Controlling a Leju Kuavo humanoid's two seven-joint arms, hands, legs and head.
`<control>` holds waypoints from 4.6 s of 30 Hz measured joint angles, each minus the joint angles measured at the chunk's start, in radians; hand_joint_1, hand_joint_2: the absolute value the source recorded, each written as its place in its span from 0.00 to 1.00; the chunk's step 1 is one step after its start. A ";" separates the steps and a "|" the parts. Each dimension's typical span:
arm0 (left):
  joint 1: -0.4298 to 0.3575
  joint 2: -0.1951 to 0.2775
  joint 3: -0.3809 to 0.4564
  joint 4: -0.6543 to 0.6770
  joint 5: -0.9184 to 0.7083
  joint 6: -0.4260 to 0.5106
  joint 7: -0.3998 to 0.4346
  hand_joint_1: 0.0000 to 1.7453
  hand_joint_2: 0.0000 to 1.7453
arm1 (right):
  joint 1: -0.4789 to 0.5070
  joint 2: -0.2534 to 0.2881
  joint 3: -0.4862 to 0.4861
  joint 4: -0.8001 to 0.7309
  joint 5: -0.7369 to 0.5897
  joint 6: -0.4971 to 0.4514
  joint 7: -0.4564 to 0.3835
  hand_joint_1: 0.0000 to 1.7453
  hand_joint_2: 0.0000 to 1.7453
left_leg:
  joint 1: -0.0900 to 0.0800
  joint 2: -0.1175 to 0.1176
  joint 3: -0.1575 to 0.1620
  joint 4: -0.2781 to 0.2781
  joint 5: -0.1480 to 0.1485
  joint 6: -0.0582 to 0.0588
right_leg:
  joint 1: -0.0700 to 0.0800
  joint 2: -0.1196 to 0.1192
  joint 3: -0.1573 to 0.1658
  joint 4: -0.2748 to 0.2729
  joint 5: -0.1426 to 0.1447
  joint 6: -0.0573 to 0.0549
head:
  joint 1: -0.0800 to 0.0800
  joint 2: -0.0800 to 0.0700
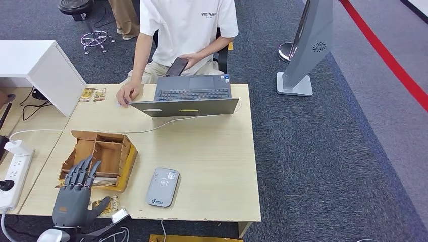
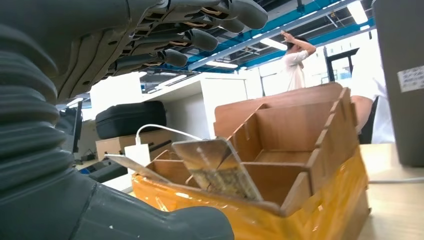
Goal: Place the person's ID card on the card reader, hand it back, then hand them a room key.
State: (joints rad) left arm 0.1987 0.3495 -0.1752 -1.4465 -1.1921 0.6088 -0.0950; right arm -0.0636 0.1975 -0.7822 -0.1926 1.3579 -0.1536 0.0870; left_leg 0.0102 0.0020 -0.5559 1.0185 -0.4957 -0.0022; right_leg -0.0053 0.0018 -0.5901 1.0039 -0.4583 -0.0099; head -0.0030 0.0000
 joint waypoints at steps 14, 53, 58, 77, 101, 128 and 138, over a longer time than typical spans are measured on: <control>-0.015 -0.017 0.079 0.107 0.015 0.020 -0.041 0.00 1.00 | 0.000 0.000 0.000 0.000 0.006 0.003 0.003 0.00 1.00 | 0.000 0.000 0.000 0.000 0.000 0.000 | 0.000 0.000 0.000 0.000 0.000 0.000 | 0.000 0.000; -0.093 -0.067 0.092 0.183 0.052 -0.019 -0.120 1.00 1.00 | -0.001 0.000 0.003 0.000 0.020 0.004 0.006 0.00 1.00 | 0.000 0.000 0.001 0.000 0.000 0.000 | 0.000 0.000 0.000 0.000 0.000 0.000 | 0.000 0.000; -0.093 -0.067 0.092 0.183 0.060 -0.028 -0.120 1.00 1.00 | -0.001 0.000 0.003 0.000 0.020 0.003 0.006 0.00 1.00 | 0.000 0.000 0.001 0.000 0.000 0.000 | 0.000 0.000 0.000 0.000 0.000 0.000 | 0.000 0.000; -0.030 -0.044 0.048 -0.120 -0.049 -0.079 -0.065 1.00 1.00 | 0.001 0.002 0.000 0.000 -0.010 -0.022 0.018 0.00 1.00 | 0.000 0.000 0.001 0.000 0.000 0.000 | 0.000 0.000 0.000 0.000 0.000 0.000 | 0.000 0.000; -0.960 -0.087 -0.143 0.397 -0.179 -0.145 0.101 1.00 1.00 | -0.010 0.004 0.013 0.000 0.045 0.041 -0.017 0.00 1.00 | 0.000 -0.001 -0.002 0.001 0.011 -0.002 | 0.000 0.000 -0.004 0.000 0.012 -0.004 | 0.000 0.000; -0.540 -0.076 0.037 0.128 0.088 -0.066 -0.005 0.00 1.00 | 0.001 0.002 -0.021 0.000 -0.035 0.051 0.026 0.00 1.00 | 0.000 0.016 -0.001 -0.002 0.004 -0.004 | 0.000 0.017 -0.007 0.001 0.009 -0.005 | -0.002 0.000; -0.089 -0.152 0.801 -0.265 0.734 -0.341 -0.481 0.00 1.00 | 0.018 0.003 -0.042 0.000 -0.021 0.045 0.023 0.00 1.00 | 0.002 0.014 -0.002 -0.003 0.000 -0.004 | 0.002 0.014 -0.007 0.001 0.001 -0.004 | -0.002 0.000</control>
State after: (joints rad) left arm 0.1093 0.1974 0.6254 -1.7119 -0.4581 0.2679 -0.5759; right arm -0.0452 0.2001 -0.8245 -0.1926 1.3366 -0.1089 0.1098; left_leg 0.0118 0.0159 -0.5580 1.0155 -0.4962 -0.0060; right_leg -0.0037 0.0162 -0.5971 1.0045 -0.4568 -0.0143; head -0.0053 0.0000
